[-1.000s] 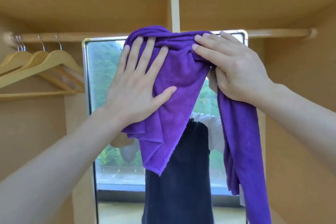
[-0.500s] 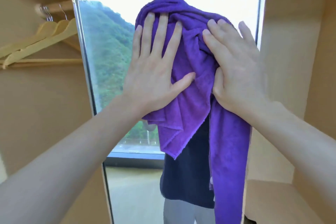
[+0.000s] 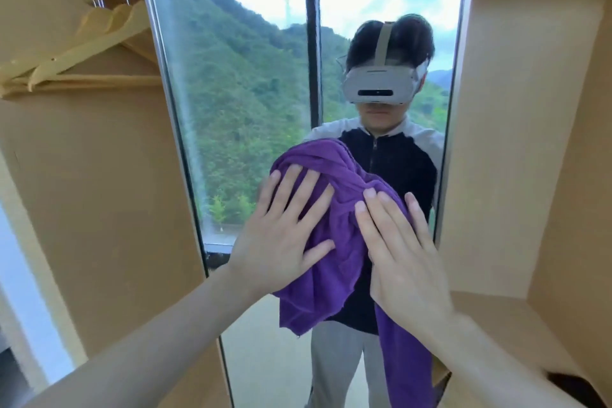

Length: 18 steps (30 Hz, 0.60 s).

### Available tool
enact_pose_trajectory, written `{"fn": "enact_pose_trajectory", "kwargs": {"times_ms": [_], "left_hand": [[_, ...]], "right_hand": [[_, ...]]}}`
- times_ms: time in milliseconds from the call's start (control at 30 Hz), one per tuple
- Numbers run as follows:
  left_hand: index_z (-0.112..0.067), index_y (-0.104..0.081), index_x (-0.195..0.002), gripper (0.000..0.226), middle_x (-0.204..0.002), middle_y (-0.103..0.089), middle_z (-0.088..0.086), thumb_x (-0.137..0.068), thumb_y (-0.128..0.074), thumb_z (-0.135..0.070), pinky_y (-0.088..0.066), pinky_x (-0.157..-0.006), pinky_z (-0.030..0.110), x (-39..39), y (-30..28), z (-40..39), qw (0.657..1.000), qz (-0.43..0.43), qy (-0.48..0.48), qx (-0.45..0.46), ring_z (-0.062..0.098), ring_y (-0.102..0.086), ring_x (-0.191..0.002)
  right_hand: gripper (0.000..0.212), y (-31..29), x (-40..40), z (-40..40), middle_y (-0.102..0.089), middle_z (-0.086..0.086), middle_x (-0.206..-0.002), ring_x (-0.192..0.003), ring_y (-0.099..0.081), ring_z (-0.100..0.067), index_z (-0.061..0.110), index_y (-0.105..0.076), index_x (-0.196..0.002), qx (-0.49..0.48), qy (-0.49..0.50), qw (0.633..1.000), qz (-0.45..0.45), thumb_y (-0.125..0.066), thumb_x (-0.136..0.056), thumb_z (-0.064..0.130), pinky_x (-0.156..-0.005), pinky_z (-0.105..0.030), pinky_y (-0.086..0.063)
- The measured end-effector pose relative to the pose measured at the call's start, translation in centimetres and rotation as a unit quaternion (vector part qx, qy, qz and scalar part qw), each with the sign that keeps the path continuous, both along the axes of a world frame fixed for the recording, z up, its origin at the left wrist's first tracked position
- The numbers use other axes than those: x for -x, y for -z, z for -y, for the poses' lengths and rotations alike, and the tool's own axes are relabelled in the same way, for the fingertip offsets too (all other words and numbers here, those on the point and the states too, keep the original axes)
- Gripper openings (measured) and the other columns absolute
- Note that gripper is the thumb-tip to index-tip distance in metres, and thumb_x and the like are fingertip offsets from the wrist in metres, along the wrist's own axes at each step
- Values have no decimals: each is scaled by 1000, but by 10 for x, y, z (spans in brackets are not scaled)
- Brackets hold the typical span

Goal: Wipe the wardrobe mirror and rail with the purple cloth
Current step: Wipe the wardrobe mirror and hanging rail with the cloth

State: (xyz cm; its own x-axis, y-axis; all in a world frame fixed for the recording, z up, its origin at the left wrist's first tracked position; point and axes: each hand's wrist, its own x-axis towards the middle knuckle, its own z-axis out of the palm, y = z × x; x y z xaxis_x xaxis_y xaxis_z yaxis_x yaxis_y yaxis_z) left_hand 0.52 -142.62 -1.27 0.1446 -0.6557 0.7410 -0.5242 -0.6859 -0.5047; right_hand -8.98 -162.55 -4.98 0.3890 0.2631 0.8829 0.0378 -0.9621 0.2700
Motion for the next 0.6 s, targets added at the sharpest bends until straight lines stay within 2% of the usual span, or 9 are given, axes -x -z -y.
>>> {"fn": "enact_pose_trajectory", "kwargs": {"times_ms": [100, 200, 267, 400, 500, 600], "left_hand": [[-19, -20, -161, 73, -161, -26, 16, -103, -34, -62, -6, -127, 53, -3, 9, -11, 1000, 0, 6, -22, 38, -15, -150], [-21, -10, -163, 74, -159, -28, 14, -104, -40, -54, -6, -127, 51, -3, 21, -23, 999, -2, 15, -41, 37, -18, -149], [-21, -11, -163, 73, -158, -30, 13, -102, -44, -41, -8, -127, 52, -2, 31, -32, 998, -12, 27, -57, 37, -20, -146], [-18, -20, -162, 81, -156, -36, 14, -87, -48, -27, -11, -127, 52, 1, 48, -47, 994, -38, 24, -101, 38, -27, -144], [-15, -33, -157, 73, -154, -46, 16, -86, -41, -24, -13, -125, 51, 0, 52, -58, 990, -44, 15, -135, 38, -30, -142], [-15, -35, -158, 71, -155, -46, 15, -87, -37, -22, -12, -125, 50, -3, 56, -69, 986, -56, 16, -157, 38, -34, -143]], "right_hand": [[74, 18, 6, 2, -34, -17, -163, -152, -30, -30, 2, -35, -154, 1, 25, 999, -26, -50, -81, -8, -122, -60, -24], [81, 38, 13, 0, -27, -15, -166, -154, -25, -30, 4, -28, -157, 0, 53, 998, -46, -41, -78, -9, -123, -59, -21], [86, 52, 16, -2, -23, -12, -167, -155, -21, -27, 6, -24, -159, -3, 66, 996, -60, -38, -76, -9, -125, -57, -18], [100, 79, 15, -13, -19, -9, -168, -158, -14, -22, 10, -14, -162, -13, 80, 993, -81, -47, -70, -13, -127, -54, -12], [95, 96, 14, -27, -18, -8, -167, -156, -18, -24, 11, -17, -162, -20, 88, 991, -99, -42, -74, -14, -128, -51, -9], [80, 104, 15, -39, -22, -9, -167, -155, -19, -25, 12, -24, -159, -37, 104, 986, -122, -34, -82, -8, -128, -48, -8]]}}
